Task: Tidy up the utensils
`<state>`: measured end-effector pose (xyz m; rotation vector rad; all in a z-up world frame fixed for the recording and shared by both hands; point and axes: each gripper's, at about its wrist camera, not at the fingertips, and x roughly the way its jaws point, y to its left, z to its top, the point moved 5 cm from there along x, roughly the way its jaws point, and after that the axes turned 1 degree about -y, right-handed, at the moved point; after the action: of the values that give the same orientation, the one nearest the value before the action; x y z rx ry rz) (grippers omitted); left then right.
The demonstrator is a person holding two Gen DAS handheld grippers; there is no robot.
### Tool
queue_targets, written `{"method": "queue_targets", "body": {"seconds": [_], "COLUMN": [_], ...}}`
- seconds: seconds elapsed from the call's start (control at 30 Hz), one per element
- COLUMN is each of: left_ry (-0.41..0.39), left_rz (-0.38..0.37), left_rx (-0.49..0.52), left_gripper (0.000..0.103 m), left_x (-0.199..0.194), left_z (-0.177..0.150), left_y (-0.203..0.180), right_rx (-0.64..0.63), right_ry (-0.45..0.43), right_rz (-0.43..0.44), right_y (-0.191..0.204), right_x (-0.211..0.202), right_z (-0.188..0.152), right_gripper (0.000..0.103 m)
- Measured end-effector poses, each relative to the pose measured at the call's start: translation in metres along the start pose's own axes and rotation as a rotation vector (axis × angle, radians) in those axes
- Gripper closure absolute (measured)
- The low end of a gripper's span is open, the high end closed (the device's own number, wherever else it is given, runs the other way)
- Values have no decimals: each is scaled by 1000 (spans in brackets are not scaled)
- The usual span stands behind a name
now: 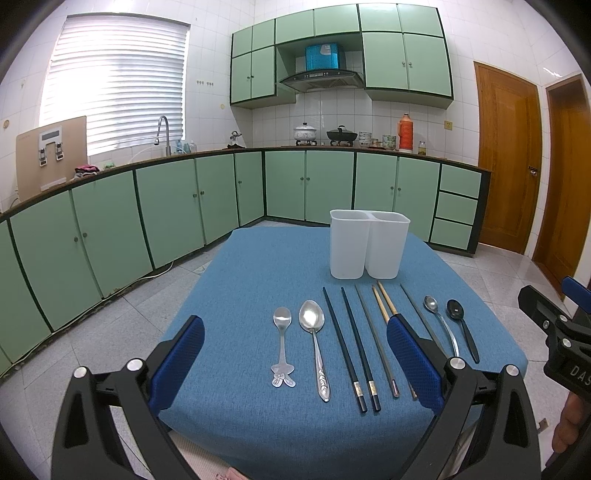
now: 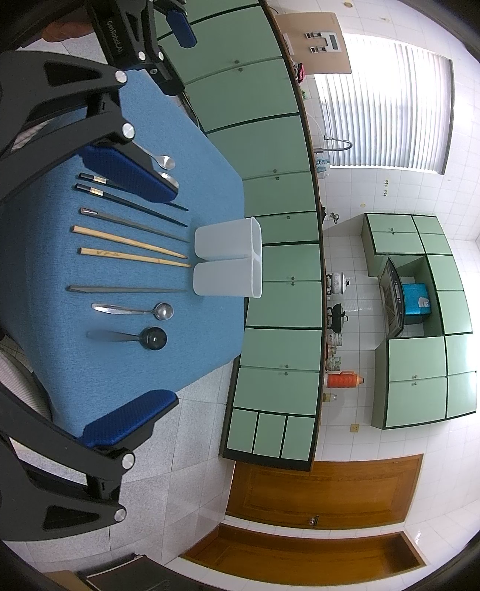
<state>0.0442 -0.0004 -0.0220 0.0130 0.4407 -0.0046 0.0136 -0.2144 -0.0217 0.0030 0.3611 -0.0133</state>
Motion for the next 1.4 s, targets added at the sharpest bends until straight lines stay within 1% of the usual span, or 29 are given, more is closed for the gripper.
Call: {"method": "queue_targets", "body": {"seconds": [1.4], "left_ry": [4], "left_rz": [2], "left_rx": [2], "left_gripper": [6], "left_x": [1], "left_z": [5], "left_y": [7], "right_rx": [-1], "right_ry": [3], "right_rz": [0], "right_y": [0], "right_x": [1], "right_z": [0], "right_gripper": [5]}}
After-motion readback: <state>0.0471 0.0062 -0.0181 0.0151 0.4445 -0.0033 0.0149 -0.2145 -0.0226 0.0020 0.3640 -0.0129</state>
